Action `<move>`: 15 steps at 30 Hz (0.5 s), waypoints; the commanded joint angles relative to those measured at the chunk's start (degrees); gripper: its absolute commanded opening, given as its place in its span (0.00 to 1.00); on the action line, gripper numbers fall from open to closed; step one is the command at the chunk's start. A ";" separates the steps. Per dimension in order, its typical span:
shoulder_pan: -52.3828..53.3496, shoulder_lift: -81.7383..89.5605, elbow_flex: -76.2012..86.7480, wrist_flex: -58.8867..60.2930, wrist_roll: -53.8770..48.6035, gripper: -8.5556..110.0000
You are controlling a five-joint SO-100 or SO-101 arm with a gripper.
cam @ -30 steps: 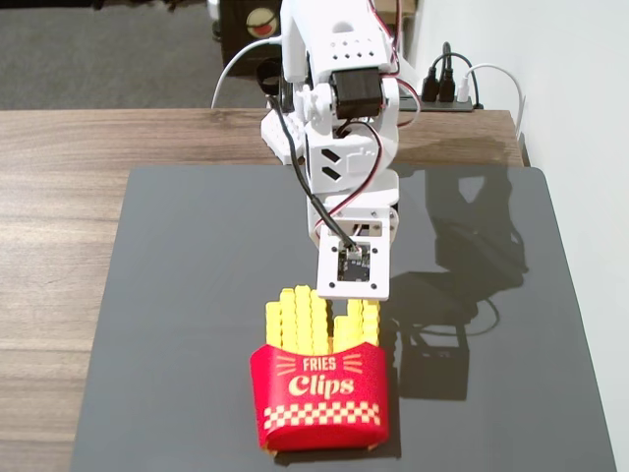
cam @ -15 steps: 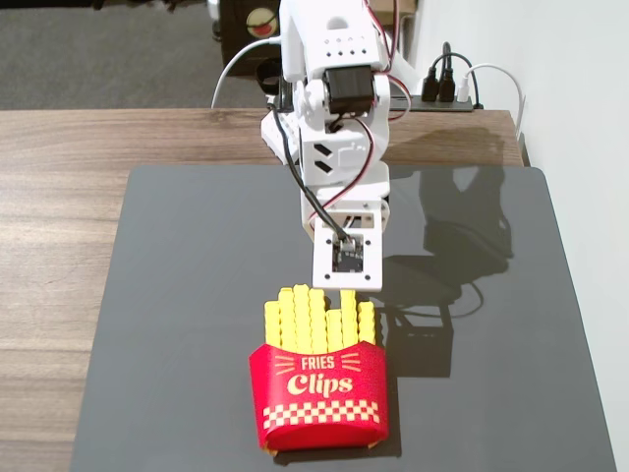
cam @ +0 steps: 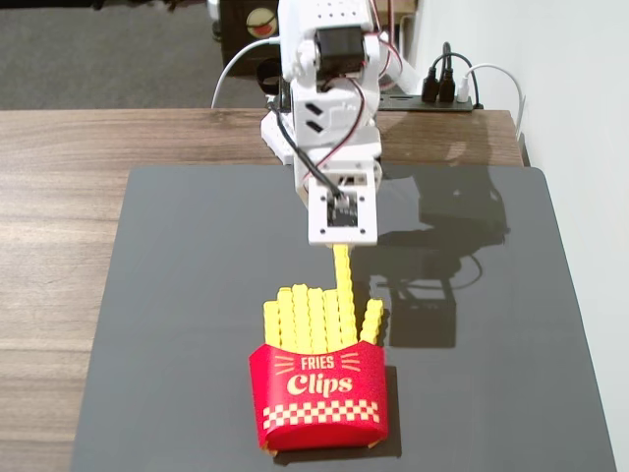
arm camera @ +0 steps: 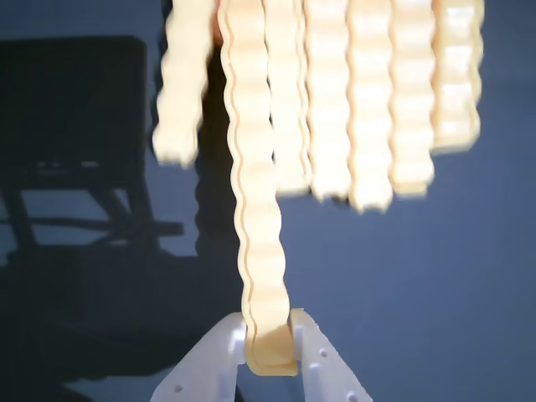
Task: Grab a fry
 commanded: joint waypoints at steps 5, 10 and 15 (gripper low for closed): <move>1.14 12.04 3.08 5.89 -0.53 0.08; 2.11 18.72 2.90 11.51 -1.05 0.08; 3.34 23.91 0.44 17.23 -2.29 0.08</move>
